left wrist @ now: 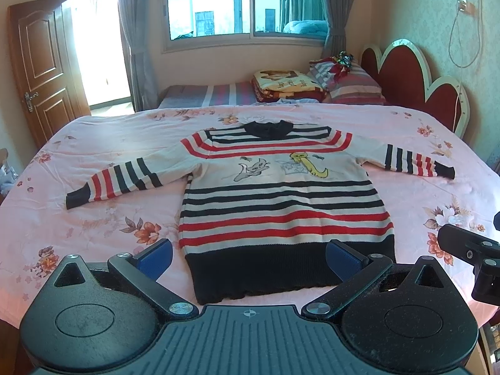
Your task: Fold small clothes
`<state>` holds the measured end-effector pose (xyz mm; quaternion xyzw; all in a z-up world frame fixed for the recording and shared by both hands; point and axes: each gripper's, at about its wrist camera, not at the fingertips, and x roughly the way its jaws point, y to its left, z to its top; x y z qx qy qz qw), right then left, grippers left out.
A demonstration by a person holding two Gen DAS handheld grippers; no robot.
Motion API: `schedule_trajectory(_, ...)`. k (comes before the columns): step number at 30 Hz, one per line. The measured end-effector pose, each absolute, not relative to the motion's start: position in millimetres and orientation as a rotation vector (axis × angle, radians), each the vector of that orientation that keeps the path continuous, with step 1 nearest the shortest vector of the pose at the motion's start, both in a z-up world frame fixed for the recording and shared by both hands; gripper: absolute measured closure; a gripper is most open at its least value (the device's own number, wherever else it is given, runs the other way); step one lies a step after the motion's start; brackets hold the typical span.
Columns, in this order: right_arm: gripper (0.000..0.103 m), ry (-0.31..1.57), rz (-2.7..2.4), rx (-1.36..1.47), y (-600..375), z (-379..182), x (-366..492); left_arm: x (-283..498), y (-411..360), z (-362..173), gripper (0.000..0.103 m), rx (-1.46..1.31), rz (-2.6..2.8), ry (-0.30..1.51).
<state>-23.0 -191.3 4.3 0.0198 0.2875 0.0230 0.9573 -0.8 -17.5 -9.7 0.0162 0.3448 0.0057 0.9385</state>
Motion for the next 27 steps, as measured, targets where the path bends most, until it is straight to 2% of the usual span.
schedule_trajectory(21, 0.001, 0.601, 0.02, 0.01, -189.5, 3.3, -15.6, 16.0, -7.5, -15.5, 0.0, 0.027, 0.02, 0.713)
schedule_trajectory(27, 0.001, 0.692, -0.005, 0.0, -190.7, -0.4, -7.2, 24.1, -8.9, -18.7, 0.0, 0.033, 0.017, 0.719)
